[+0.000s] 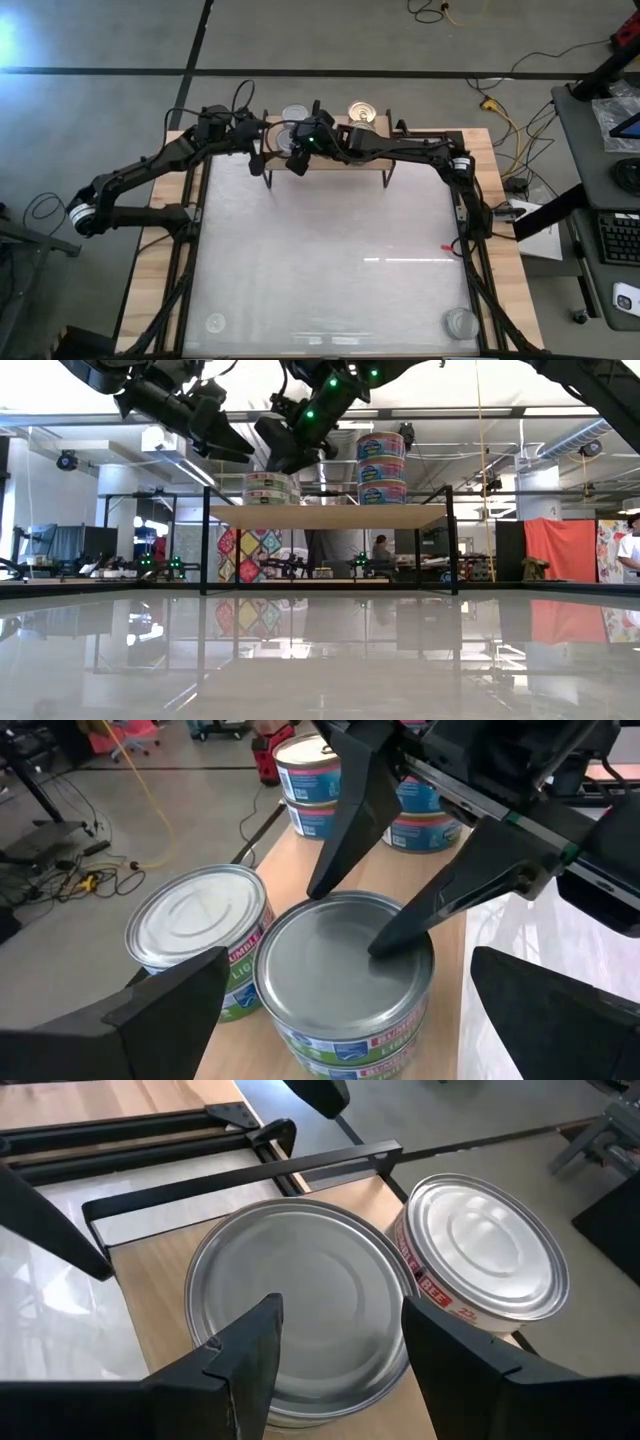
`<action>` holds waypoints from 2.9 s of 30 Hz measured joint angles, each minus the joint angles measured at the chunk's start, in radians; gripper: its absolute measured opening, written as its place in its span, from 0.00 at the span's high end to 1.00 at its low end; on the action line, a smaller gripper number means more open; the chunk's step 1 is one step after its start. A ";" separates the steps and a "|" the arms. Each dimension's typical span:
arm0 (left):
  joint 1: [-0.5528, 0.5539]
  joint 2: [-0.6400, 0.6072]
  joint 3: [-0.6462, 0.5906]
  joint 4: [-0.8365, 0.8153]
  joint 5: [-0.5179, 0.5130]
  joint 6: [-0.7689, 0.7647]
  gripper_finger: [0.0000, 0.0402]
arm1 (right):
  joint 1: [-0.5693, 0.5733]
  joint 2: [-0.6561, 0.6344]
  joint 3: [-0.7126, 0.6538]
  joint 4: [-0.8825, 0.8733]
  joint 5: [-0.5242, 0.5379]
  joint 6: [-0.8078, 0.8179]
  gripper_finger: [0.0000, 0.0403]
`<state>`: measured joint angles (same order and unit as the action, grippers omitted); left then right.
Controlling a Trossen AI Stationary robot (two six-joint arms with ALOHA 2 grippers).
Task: Stack canned seafood by type on shelf
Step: Stack the green tuna can on top of the green tuna can on the shelf
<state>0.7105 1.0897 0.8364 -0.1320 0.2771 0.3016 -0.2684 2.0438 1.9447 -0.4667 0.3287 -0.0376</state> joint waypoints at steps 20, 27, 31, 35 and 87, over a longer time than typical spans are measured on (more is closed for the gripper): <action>0.000 0.003 0.000 -0.015 -0.135 0.004 0.01 | 0.064 -0.056 0.261 -0.313 0.032 -0.070 0.50; 0.002 0.005 0.025 -0.044 -0.302 0.057 0.01 | 0.146 -0.150 0.270 -0.455 0.242 -0.069 0.50; 0.008 0.027 0.061 -0.057 -0.343 0.078 0.01 | 0.181 -0.165 0.263 -0.544 0.278 -0.018 0.50; 0.013 0.086 0.099 -0.130 -0.345 0.092 0.01 | 0.202 -0.168 0.260 -0.596 0.282 0.024 0.50; 0.048 0.327 0.410 -0.469 -0.436 0.101 0.01 | 0.223 -0.164 0.187 -0.639 0.282 0.053 0.50</action>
<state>0.7582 1.4166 1.2469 -0.6010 -0.1585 0.4023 -0.0456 1.8797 2.1319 -1.1060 0.6109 0.0153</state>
